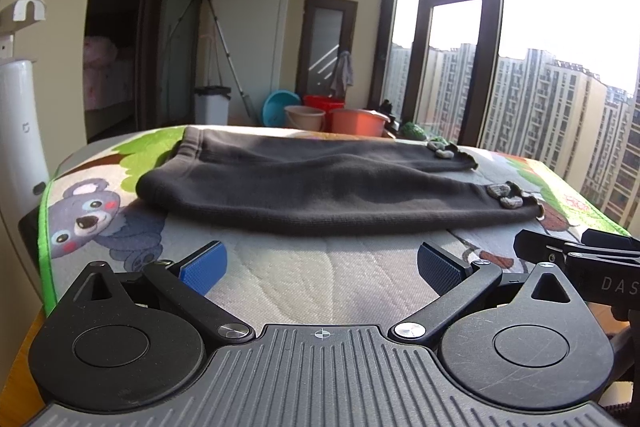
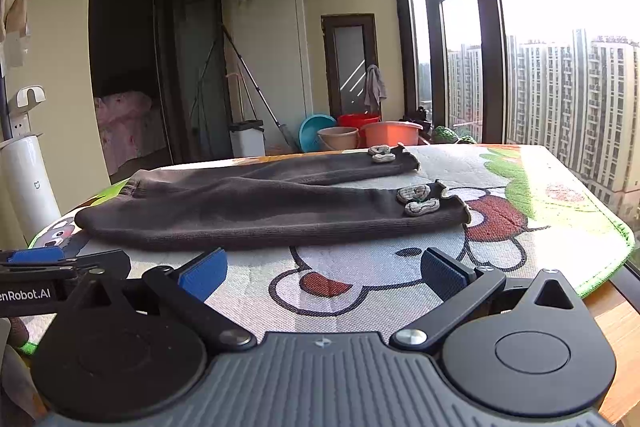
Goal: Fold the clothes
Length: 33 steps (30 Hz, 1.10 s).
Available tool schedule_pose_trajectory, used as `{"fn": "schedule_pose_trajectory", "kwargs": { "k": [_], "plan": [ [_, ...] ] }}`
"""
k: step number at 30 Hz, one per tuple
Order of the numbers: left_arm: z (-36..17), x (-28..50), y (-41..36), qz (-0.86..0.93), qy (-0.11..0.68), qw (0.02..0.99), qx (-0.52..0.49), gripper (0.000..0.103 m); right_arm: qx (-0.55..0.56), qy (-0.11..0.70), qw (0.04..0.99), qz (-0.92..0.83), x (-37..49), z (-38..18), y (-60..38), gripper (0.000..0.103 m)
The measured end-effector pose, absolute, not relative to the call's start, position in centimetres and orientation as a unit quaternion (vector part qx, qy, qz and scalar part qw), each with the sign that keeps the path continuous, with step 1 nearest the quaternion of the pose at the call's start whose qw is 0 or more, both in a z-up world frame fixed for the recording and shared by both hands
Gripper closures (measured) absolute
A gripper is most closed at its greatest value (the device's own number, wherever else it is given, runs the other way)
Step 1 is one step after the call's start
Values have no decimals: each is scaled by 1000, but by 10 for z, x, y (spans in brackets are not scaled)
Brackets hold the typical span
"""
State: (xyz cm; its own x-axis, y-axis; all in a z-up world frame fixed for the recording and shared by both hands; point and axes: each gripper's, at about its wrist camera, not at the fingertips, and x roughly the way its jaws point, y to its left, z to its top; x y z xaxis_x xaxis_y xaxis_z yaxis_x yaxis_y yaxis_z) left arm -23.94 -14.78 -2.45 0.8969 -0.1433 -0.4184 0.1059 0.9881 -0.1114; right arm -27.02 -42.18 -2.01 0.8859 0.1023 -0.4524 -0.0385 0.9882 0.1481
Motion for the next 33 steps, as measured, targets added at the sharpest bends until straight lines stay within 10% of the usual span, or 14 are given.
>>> {"fn": "schedule_pose_trajectory", "kwargs": {
  "k": [33],
  "plan": [
    [-22, -230, -149, -64, 254, 964, -43, 0, 85, 259, 961, 52, -261, -22, -429, 0]
  ]
}}
